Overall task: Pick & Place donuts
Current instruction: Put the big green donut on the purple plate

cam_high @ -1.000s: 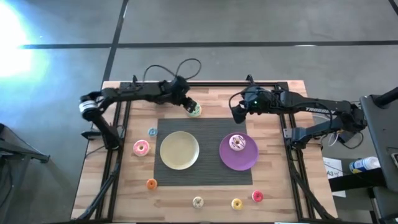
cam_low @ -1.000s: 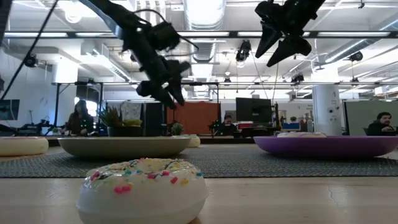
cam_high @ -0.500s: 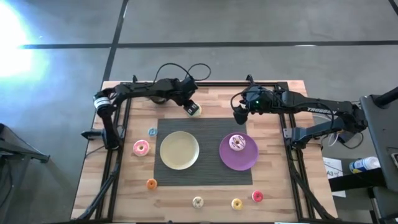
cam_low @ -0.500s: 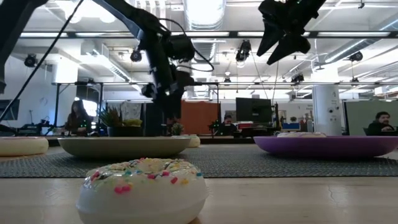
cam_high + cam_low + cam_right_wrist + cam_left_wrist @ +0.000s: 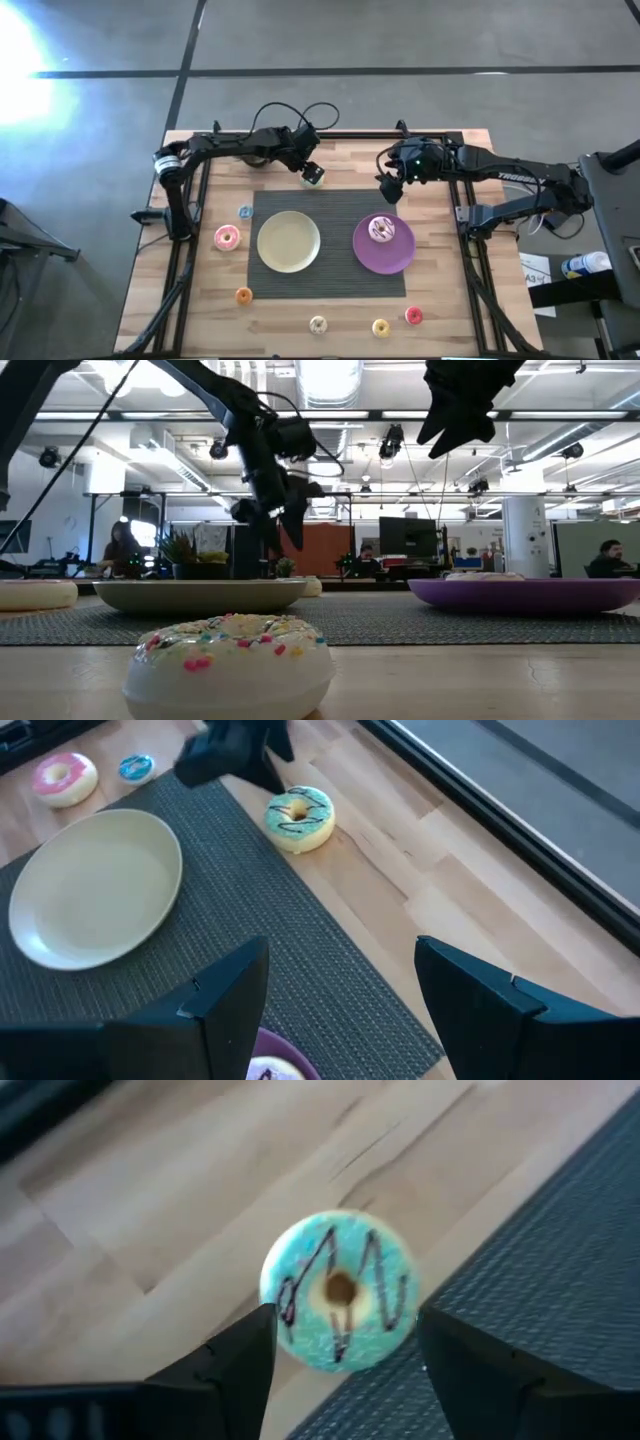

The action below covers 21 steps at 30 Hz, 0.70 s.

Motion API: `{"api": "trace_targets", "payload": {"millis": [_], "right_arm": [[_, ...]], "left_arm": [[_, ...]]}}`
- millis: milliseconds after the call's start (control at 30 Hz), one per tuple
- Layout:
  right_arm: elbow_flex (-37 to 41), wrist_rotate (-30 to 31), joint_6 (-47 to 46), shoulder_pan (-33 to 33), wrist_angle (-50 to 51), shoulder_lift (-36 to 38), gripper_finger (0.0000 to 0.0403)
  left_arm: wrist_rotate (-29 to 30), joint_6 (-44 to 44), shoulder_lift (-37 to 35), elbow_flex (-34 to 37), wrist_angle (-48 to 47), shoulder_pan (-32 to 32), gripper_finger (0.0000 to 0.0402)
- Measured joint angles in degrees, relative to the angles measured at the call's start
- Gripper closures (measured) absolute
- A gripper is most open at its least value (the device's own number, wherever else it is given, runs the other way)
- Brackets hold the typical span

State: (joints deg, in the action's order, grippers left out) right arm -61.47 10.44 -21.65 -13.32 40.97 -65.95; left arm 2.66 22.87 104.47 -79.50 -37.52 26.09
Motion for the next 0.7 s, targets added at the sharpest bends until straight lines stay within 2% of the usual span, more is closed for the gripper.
{"api": "trace_targets", "payload": {"millis": [233, 400, 700], "right_arm": [[0.0, 0.0, -1.6, -0.2, 0.2, 0.3, 0.0161], [0.0, 1.0, -3.6, -0.2, 0.2, 0.3, 0.0161], [0.0, 3.3, -5.4, -0.3, 0.1, 0.3, 0.0161]], "left_arm": [[-0.3, 0.1, 2.7, 0.0, -0.5, 2.9, 0.0182], [-4.9, -0.3, 5.1, 0.0, -0.1, 4.1, 0.0182], [-6.6, -0.7, 8.4, 0.0, 0.3, 4.1, 0.0189]]}}
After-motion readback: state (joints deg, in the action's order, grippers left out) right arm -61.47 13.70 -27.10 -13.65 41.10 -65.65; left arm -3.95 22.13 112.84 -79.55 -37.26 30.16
